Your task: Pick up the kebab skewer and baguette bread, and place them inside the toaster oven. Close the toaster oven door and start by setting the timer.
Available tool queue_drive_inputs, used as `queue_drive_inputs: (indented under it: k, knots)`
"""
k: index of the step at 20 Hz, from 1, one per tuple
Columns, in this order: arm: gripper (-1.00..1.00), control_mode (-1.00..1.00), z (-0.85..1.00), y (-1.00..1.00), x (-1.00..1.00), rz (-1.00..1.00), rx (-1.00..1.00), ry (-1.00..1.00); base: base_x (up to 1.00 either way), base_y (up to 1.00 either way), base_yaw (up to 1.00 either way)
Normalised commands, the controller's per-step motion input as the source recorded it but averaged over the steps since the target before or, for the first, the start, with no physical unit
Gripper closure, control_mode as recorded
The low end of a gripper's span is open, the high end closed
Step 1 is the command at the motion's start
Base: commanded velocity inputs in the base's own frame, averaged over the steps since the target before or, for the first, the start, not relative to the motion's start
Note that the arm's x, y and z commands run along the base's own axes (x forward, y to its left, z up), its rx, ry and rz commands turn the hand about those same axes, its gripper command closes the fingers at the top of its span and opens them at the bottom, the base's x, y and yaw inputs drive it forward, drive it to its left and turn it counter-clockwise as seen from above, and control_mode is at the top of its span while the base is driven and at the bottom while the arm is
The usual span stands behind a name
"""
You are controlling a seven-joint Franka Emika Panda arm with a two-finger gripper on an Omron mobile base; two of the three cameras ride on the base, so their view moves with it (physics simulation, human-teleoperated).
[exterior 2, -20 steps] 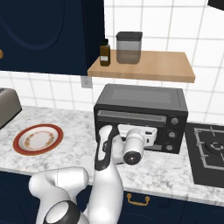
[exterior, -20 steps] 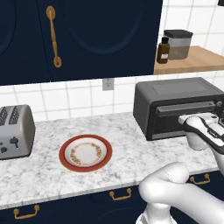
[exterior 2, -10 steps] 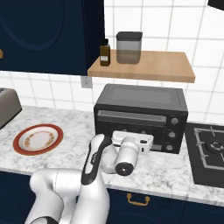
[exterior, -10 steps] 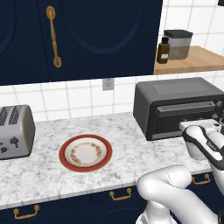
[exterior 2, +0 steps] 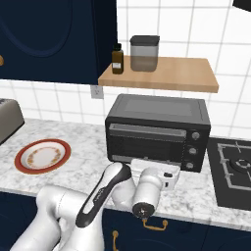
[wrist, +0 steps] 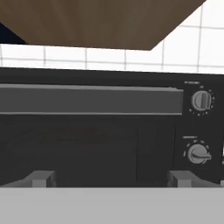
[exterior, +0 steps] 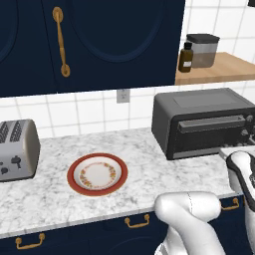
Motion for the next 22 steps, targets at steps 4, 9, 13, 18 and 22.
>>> queue_drive_inputs:
  k: [4, 9, 13, 18, 22]
  knots:
    - [-1.0, -1.0, 0.0, -0.9, 0.01, 0.01, 0.0, 0.01, 0.0, 0.0, 0.0]
    - [-1.0, -1.0, 0.0, -0.47, 0.15, 0.03, 0.0, 0.04, 0.0, 0.0, 0.0]
    - [-1.0, -1.0, 0.0, -0.13, 0.11, 0.04, 0.0, 0.01, 0.0, 0.0, 0.0]
    - [-1.0, -1.0, -0.02, -0.29, 0.1, 0.05, 0.0, 0.0, 0.0, 0.0, 0.0]
    - [-1.0, -1.0, 0.02, -0.32, 0.18, 0.01, 0.0, 0.0, 0.0, 0.0, 0.0]
